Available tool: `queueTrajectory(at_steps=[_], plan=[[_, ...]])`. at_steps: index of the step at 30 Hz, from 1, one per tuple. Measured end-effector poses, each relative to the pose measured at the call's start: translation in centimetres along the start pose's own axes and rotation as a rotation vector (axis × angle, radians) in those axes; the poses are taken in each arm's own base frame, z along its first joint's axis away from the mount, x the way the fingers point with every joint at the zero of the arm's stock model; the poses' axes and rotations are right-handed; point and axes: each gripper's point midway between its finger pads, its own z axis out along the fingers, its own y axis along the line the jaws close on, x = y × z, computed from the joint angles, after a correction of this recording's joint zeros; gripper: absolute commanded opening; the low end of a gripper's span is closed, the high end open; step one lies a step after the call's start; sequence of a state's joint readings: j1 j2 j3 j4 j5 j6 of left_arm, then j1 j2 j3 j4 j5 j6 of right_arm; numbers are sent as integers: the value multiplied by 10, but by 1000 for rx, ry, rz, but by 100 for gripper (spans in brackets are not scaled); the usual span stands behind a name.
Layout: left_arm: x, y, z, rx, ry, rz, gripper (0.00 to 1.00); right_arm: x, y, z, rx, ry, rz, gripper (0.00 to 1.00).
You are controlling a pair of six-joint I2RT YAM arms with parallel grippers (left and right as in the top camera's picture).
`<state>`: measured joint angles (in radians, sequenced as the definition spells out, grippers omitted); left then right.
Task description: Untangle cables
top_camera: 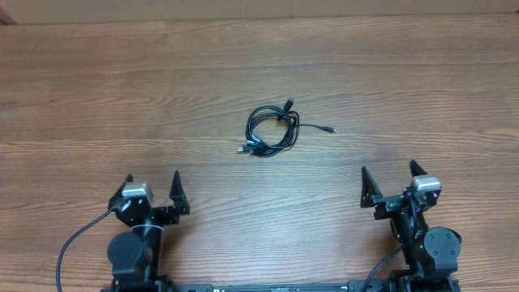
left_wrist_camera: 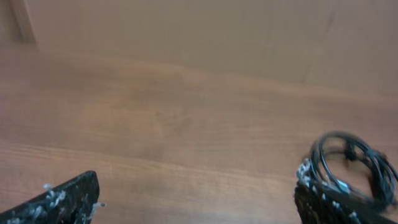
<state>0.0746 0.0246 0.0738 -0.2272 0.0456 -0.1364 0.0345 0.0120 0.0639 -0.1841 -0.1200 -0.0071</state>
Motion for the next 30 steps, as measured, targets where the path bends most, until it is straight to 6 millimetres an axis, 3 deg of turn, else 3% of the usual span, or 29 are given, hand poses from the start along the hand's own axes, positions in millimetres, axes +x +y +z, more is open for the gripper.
queueTrajectory(at_steps=[2, 4, 6, 10, 13, 15, 18, 21, 24, 27, 30], plan=[[3, -1, -5, -3, 72, -7, 100, 1, 7, -1, -36, 18, 10, 100], [-6, -2, -9, -10, 114, -9, 100, -5, 11, -4, -58, 36, 18, 100], [-31, -6, -13, -11, 125, -10, 100, -21, 14, -7, -63, 42, 38, 100], [-92, -17, -16, 3, 149, -12, 100, -83, 26, -14, -110, 25, 102, 100], [-123, -28, -10, 26, 249, -17, 100, -122, 41, -13, -180, 82, 138, 100], [-137, -35, -4, 46, 344, -17, 100, -140, 49, -9, -212, 162, 169, 100], [-162, -45, 7, 78, 465, -14, 100, -151, 54, 3, -227, 299, 216, 100], [-190, -61, 24, 122, 557, 7, 100, -154, 54, 24, -234, 386, 250, 100], [-207, -85, 43, 182, 619, 38, 100, -136, 55, 46, -248, 478, 292, 100], [-209, -120, 64, 286, 677, 90, 100, -112, 60, 58, -282, 581, 338, 100], [-189, -160, 88, 401, 736, 160, 100, -88, 61, 64, -288, 681, 378, 98]])
